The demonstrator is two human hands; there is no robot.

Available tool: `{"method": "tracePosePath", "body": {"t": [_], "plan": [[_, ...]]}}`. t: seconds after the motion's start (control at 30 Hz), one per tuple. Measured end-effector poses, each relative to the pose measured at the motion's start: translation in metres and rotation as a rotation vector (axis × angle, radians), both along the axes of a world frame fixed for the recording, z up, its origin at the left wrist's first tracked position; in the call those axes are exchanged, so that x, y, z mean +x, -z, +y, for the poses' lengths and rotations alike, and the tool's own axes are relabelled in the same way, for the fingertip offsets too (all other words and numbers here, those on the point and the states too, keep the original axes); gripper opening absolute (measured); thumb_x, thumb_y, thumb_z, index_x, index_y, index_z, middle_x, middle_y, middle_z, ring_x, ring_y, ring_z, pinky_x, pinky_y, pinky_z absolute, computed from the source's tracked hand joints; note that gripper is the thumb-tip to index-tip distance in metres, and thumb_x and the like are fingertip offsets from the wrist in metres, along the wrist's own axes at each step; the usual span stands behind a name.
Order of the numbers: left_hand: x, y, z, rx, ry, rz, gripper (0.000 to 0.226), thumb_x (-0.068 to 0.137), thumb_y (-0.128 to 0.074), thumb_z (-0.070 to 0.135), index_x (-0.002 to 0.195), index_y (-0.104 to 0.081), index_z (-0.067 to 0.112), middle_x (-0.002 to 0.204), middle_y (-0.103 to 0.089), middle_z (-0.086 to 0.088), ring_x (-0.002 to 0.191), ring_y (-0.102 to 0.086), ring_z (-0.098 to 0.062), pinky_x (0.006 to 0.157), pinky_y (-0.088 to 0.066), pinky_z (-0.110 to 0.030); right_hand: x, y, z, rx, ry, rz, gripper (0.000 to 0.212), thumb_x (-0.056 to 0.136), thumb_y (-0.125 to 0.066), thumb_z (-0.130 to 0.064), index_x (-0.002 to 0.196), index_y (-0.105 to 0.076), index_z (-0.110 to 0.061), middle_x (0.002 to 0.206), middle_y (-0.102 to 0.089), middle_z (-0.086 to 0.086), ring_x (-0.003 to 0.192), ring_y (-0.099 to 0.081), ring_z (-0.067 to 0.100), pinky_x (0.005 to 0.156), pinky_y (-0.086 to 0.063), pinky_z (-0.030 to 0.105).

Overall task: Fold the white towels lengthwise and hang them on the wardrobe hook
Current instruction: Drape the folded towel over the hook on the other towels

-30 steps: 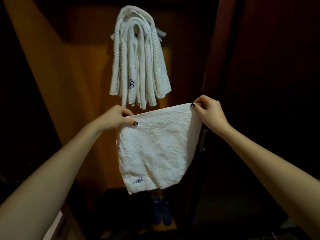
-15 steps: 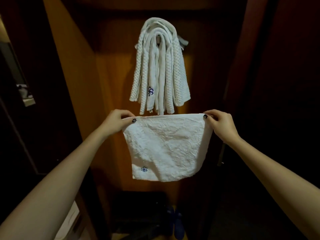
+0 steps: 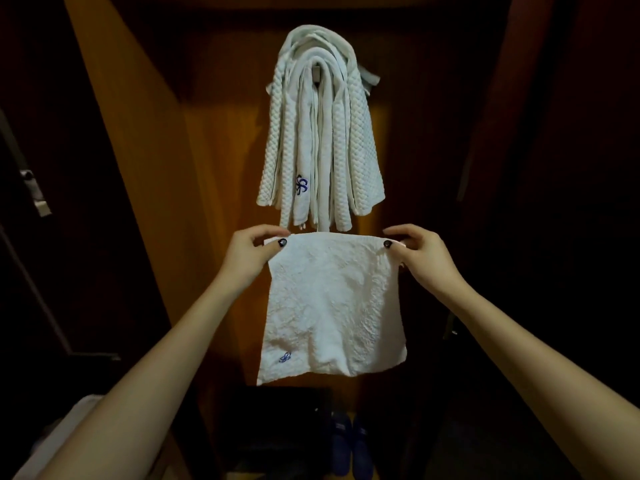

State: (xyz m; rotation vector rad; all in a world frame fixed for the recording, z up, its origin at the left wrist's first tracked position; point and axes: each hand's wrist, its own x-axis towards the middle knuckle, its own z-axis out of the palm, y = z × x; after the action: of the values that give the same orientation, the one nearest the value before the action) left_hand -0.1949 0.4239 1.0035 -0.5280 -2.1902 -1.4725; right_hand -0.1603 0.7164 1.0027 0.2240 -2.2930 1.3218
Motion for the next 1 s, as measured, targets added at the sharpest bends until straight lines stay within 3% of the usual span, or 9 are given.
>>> {"method": "tracePosePath", "body": {"t": [0.1,0.2,0.33,0.5,0.63,0.73,0.9,1.0], "plan": [[-0.004,0.005,-0.01,0.025,-0.015,-0.074,0.031,0.086,-0.065,0.005,0.113,-0.064,0.02,0.079,-0.067,0.003,0.067,-0.06,0.004,0.061,-0.046,-0.009,-0.005,0.001,0.006,0.079,0.122,0.006,0.028,0.092,-0.06,-0.021,0.12,-0.064,-0.018,0.099,-0.067,-0.003,0.088,-0.062,0.007,0.069,-0.047,0.017],[-0.012,0.005,-0.028,0.02,-0.099,-0.136,0.022,0.084,-0.069,0.007,0.107,-0.067,0.008,0.075,-0.066,0.0,0.066,-0.059,-0.005,0.059,-0.046,-0.014,-0.01,0.006,0.011,0.086,0.197,-0.026,0.027,0.092,-0.057,-0.014,0.116,-0.067,-0.009,0.107,-0.068,0.004,0.097,-0.061,0.011,0.077,-0.046,0.022],[-0.019,0.004,-0.046,-0.062,-0.137,-0.209,0.008,0.082,-0.072,0.008,0.087,-0.07,0.002,0.068,-0.063,-0.008,0.065,-0.055,-0.015,0.062,-0.041,-0.025,-0.01,0.005,0.015,0.057,0.204,0.0,0.015,0.091,-0.057,-0.016,0.097,-0.071,-0.016,0.088,-0.067,-0.009,0.089,-0.063,0.008,0.066,-0.044,0.018],[-0.018,-0.008,-0.049,-0.1,-0.05,-0.191,0.004,0.082,-0.07,0.003,0.081,-0.067,0.005,0.063,-0.06,-0.007,0.047,-0.052,-0.003,0.052,-0.042,-0.016,-0.004,-0.008,0.014,0.046,0.137,0.183,0.015,0.092,-0.06,-0.015,0.089,-0.067,-0.028,0.085,-0.067,-0.016,0.082,-0.06,-0.009,0.068,-0.043,0.006],[-0.019,-0.019,-0.043,-0.086,-0.003,-0.09,0.003,0.089,-0.063,0.006,0.088,-0.065,0.006,0.076,-0.064,-0.003,0.066,-0.06,-0.003,0.069,-0.048,-0.016,0.001,-0.019,0.012,0.047,0.016,0.201,0.022,0.093,-0.06,-0.01,0.088,-0.067,-0.03,0.079,-0.066,-0.008,0.072,-0.062,0.0,0.066,-0.047,0.011],[-0.021,-0.027,-0.031,-0.099,-0.002,-0.049,0.003,0.092,-0.061,0.013,0.09,-0.062,0.01,0.079,-0.062,0.003,0.069,-0.056,-0.001,0.064,-0.043,-0.008,0.003,-0.024,0.006,0.09,-0.063,0.169,0.018,0.092,-0.059,-0.005,0.096,-0.07,-0.019,0.09,-0.069,-0.008,0.087,-0.065,0.005,0.078,-0.051,0.02],[-0.023,-0.034,-0.007,-0.123,0.169,-0.115,0.026,0.08,-0.065,-0.008,0.097,-0.06,0.012,0.085,-0.06,0.002,0.073,-0.048,-0.02,0.064,-0.038,-0.024,0.009,-0.031,-0.02,0.106,-0.22,0.143,0.016,0.09,-0.063,-0.004,0.101,-0.072,-0.012,0.094,-0.072,-0.002,0.09,-0.067,0.008,0.08,-0.052,0.019],[-0.02,-0.036,0.006,-0.001,0.291,-0.194,0.036,0.078,-0.068,-0.01,0.1,-0.059,0.017,0.076,-0.058,0.007,0.063,-0.05,-0.01,0.061,-0.04,-0.017,0.01,-0.031,-0.035,0.076,-0.264,0.119,0.011,0.089,-0.067,-0.006,0.098,-0.072,-0.01,0.091,-0.072,0.002,0.086,-0.068,0.013,0.077,-0.053,0.02]]}}
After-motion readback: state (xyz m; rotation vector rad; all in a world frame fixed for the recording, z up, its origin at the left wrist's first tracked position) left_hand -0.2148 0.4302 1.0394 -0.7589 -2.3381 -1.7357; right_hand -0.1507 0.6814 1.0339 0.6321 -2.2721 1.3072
